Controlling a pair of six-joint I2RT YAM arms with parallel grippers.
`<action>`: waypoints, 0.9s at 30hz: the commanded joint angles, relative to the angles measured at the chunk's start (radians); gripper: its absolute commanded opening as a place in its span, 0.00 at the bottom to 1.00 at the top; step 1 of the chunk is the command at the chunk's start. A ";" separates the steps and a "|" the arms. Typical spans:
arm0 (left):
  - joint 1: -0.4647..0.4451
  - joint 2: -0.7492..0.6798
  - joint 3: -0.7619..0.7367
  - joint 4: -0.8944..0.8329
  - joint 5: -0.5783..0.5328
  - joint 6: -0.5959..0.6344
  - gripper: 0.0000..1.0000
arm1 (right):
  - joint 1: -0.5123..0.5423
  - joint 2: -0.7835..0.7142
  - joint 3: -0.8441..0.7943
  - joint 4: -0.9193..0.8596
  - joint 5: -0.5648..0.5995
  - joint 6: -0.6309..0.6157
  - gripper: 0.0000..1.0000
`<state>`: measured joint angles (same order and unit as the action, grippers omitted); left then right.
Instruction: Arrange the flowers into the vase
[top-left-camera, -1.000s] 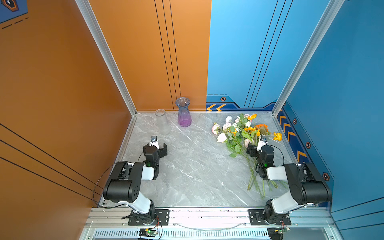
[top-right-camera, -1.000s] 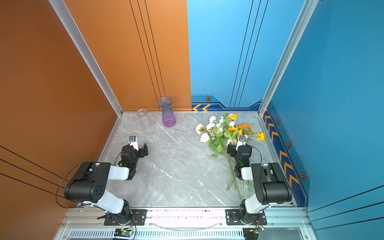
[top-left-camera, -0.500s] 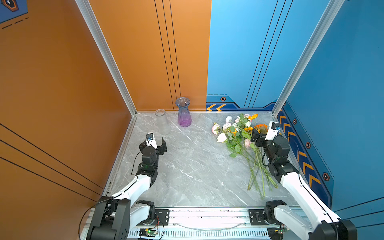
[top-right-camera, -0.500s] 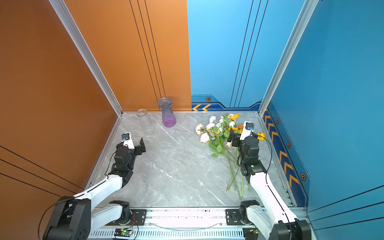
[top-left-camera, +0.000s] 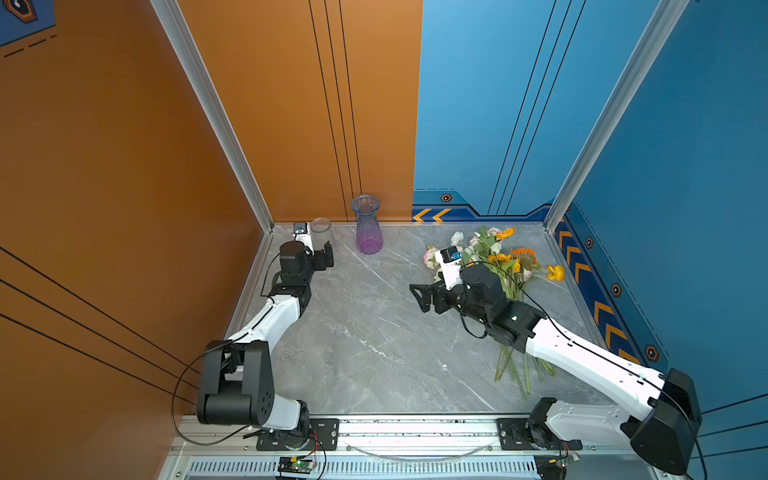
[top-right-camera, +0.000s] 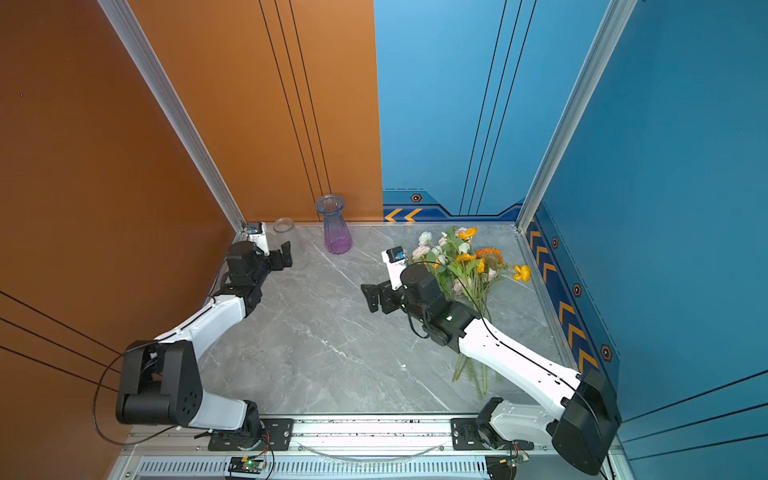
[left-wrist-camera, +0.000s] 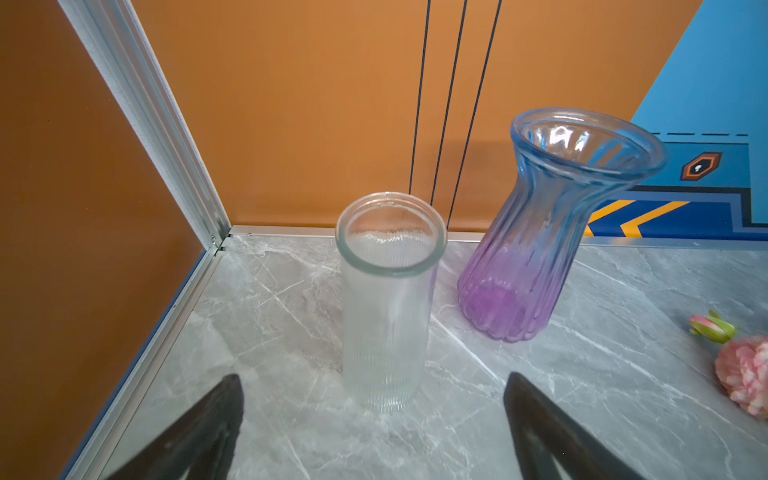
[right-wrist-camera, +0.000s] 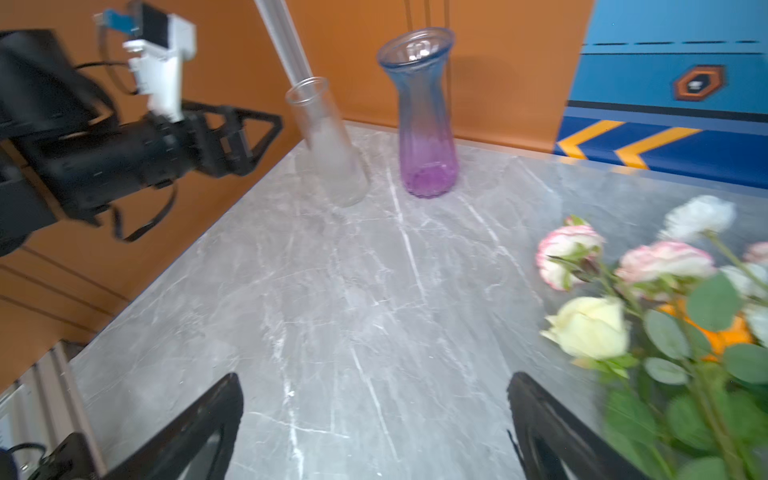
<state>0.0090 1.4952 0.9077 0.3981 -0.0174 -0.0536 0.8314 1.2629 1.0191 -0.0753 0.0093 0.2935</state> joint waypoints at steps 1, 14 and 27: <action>0.036 0.070 0.042 0.075 0.176 -0.071 0.98 | 0.057 0.039 0.048 0.037 -0.006 0.024 1.00; 0.046 0.271 0.233 0.084 0.224 -0.055 0.98 | 0.167 0.174 0.208 0.037 0.038 0.032 1.00; 0.036 0.383 0.293 0.086 0.189 -0.021 1.00 | 0.172 0.181 0.182 0.022 0.015 0.033 1.00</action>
<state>0.0513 1.8622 1.1759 0.4725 0.1844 -0.0959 1.0016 1.4319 1.2026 -0.0345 0.0223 0.3309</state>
